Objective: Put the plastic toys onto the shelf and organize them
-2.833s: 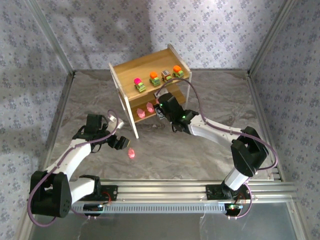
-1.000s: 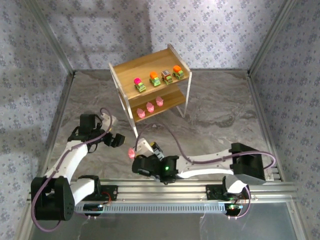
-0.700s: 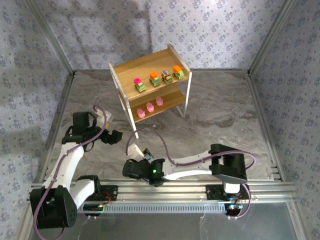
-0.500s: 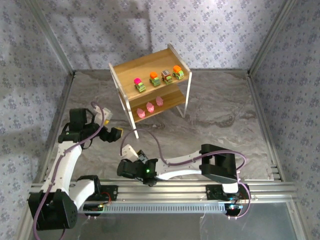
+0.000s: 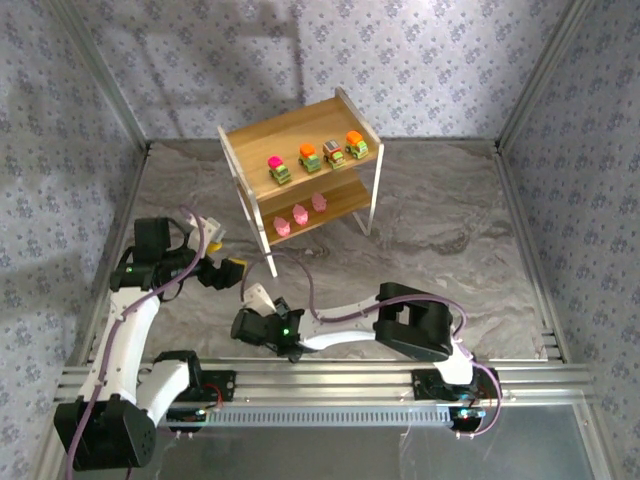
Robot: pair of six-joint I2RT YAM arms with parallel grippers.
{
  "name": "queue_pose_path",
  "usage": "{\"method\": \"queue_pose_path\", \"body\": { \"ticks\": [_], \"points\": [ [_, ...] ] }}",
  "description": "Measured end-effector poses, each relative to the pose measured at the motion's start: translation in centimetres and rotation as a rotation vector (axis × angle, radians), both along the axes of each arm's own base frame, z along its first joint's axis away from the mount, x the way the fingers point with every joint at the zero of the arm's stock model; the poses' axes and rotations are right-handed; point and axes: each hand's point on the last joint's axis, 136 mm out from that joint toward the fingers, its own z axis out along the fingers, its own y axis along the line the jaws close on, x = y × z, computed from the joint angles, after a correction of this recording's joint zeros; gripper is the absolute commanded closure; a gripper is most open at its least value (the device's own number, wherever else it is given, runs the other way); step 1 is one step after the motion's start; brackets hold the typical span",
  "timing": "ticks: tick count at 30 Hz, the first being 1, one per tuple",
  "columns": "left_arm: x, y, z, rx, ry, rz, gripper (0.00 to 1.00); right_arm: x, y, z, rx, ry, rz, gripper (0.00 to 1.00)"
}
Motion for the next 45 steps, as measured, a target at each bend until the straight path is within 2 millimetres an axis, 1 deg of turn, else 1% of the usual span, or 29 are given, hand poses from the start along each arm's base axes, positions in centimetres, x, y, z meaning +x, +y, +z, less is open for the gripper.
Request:
{"method": "queue_pose_path", "body": {
  "ticks": [6, 11, 19, 26, 33, 39, 45],
  "points": [
    [-0.2, 0.0, -0.6, -0.004, 0.020, 0.005, 0.04, 0.3, 1.0, 0.0, 0.030, 0.012, -0.026, 0.37],
    [-0.2, 0.0, -0.8, -0.003, 0.023, 0.004, 0.04, 0.5, 0.8, -1.2, 0.013, 0.028, -0.036, 0.40],
    [-0.1, -0.2, -0.9, 0.016, 0.013, -0.002, 0.04, 1.9, -0.6, -2.0, -0.024, 0.040, -0.067, 0.44],
    [-0.8, -1.5, -1.2, 0.031, 0.018, -0.056, 0.04, 2.4, -2.1, -2.0, -0.031, 0.043, -0.075, 0.48],
    [-1.2, -1.9, -2.5, 0.052, 0.050, -0.078, 0.04, 3.0, -4.3, -2.0, -0.060, 0.031, -0.070, 0.48],
    [-1.3, -1.8, -3.2, 0.064, 0.066, -0.077, 0.04, 2.7, -5.2, -1.9, -0.071, 0.014, -0.021, 0.47],
    [-1.3, -1.8, -3.3, 0.067, 0.063, -0.083, 0.04, 1.4, -5.3, -1.8, -0.052, 0.012, 0.069, 0.45]
  ]
}}
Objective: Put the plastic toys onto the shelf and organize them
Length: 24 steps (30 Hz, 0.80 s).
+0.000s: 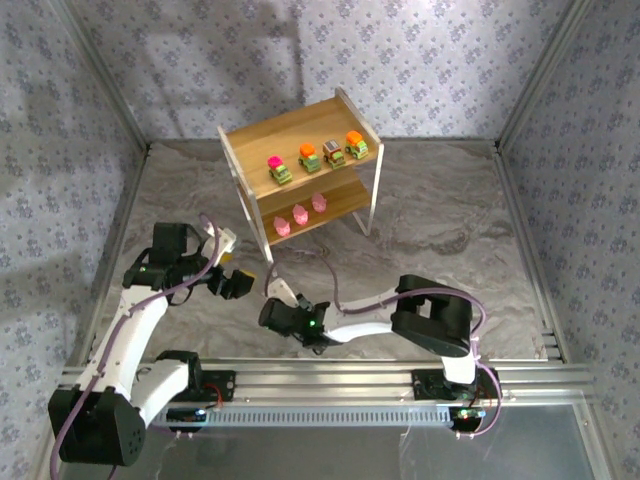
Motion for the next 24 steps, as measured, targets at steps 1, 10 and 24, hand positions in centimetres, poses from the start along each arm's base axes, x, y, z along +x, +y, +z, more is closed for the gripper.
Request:
{"method": "queue_pose_path", "body": {
  "ticks": [1, 10, 24],
  "points": [
    [0.0, 0.0, -0.1, 0.001, 0.001, -0.002, 0.04, -0.2, 0.0, -0.1, 0.005, 0.001, 0.019, 0.45],
    [-1.3, -0.1, -2.7, 0.041, 0.042, -0.033, 0.04, 0.1, -0.4, -0.4, 0.056, 0.000, 0.153, 0.37],
    [0.5, -0.1, -2.9, 0.084, -0.016, 0.002, 0.03, 1.5, 1.1, -0.3, 0.092, -0.038, 0.310, 0.36]
  ]
}}
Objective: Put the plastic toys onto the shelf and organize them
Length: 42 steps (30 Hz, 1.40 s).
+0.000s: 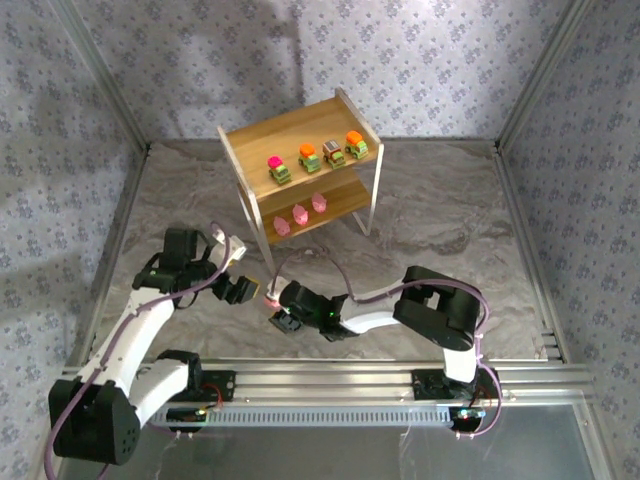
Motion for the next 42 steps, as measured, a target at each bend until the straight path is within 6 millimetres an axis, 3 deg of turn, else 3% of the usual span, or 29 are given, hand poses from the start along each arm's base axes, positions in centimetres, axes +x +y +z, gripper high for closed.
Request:
{"method": "queue_pose_path", "body": {
  "ticks": [12, 21, 25, 36, 42],
  "points": [
    [1.4, 0.3, -0.4, 0.029, -0.011, 0.050, 0.03, 0.0, 0.5, 0.0, 0.001, -0.011, 0.107, 0.47],
    [1.5, -0.3, -1.3, 0.063, 0.000, 0.032, 0.03, 0.1, 0.6, 0.0, 0.000, -0.012, 0.141, 0.47],
    [1.5, -0.5, -1.4, 0.066, 0.006, 0.031, 0.03, 0.0, 0.7, 0.1, -0.001, -0.017, 0.151, 0.54],
    [1.6, -0.5, -1.3, 0.066, 0.005, 0.034, 0.03, -0.5, 0.9, 0.2, -0.019, -0.040, 0.152, 0.53],
    [1.6, -0.5, -1.3, 0.064, 0.008, 0.037, 0.02, -0.3, 0.4, 0.6, -0.034, -0.053, 0.140, 0.40]
  ]
}}
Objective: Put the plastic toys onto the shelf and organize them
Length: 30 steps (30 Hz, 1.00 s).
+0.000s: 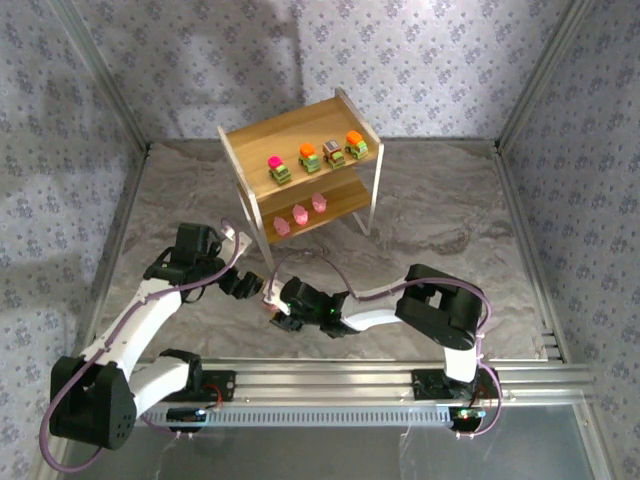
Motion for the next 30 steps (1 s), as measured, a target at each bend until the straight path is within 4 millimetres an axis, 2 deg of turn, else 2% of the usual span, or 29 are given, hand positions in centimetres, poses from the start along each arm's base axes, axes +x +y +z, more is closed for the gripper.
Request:
{"method": "queue_pose_path", "body": {
  "ticks": [4, 12, 18, 25, 30],
  "points": [
    [0.2, -0.1, 0.1, -0.009, -0.003, 0.010, 0.02, 0.8, -0.4, 0.1, -0.005, -0.005, -0.020, 0.36],
    [1.2, -0.4, 1.3, -0.044, -0.053, 0.025, 0.01, 2.1, -0.6, 0.2, -0.008, -0.013, -0.035, 0.35],
    [1.6, -0.4, 1.6, -0.061, -0.079, 0.041, 0.01, 1.9, 0.0, 0.3, -0.013, -0.012, -0.015, 0.35],
    [2.4, -0.1, 2.2, -0.088, -0.106, 0.068, 0.01, 0.5, 0.9, 0.6, -0.017, -0.004, 0.039, 0.34],
    [2.5, 0.3, 2.4, -0.102, -0.098, 0.089, 0.01, 0.5, 1.6, 0.4, -0.018, 0.000, 0.054, 0.34]
  ]
}}
